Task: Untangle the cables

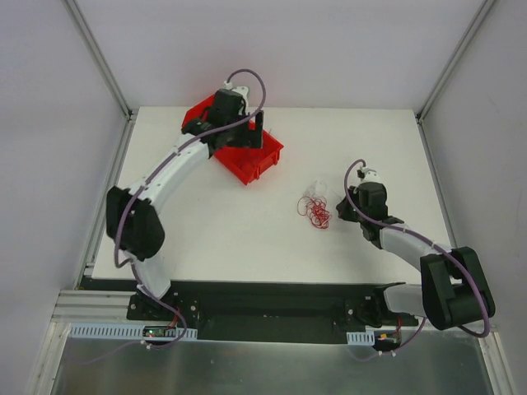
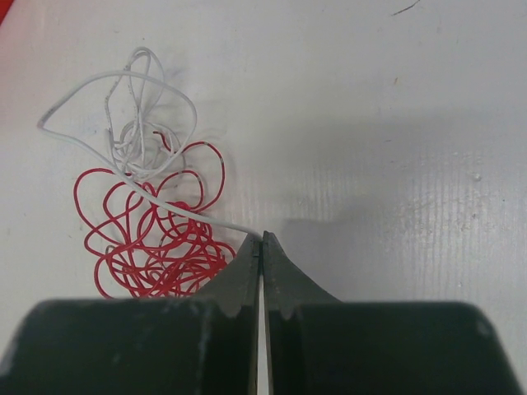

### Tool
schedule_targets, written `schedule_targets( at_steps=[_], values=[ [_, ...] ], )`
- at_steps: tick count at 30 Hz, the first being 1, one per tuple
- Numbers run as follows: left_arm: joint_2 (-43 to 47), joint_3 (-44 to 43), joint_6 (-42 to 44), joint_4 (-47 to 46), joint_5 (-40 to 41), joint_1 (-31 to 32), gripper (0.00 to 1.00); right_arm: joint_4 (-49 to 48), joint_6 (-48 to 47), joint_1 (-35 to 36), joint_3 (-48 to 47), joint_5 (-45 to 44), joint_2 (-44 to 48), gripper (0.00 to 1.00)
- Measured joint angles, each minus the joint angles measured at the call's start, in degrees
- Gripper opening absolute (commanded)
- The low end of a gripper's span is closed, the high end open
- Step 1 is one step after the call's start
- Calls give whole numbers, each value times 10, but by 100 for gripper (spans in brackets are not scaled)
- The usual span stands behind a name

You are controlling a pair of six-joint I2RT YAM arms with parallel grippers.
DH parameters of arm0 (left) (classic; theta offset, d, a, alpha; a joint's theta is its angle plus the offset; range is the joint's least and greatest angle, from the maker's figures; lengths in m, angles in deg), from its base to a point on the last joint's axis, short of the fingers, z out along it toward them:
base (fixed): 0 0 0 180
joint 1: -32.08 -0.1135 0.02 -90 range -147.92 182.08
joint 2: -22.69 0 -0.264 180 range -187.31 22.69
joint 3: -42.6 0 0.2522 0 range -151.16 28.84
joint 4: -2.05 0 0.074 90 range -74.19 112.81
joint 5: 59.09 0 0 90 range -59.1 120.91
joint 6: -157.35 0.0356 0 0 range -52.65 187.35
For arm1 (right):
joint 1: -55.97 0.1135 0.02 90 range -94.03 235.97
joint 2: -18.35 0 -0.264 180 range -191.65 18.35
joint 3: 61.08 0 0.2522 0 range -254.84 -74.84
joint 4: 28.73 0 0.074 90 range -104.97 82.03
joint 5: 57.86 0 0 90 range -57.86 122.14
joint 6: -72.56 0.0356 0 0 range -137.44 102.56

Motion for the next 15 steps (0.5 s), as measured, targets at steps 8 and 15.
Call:
schedule_targets(
  at_steps=[8, 15],
  values=[
    [287, 258, -48, -84, -134, -3, 95, -4, -12, 16, -3, 30, 0, 0],
    [399, 568, -176, -208, -265, -3, 99, -21, -45, 118, -3, 66, 27, 0]
  ],
)
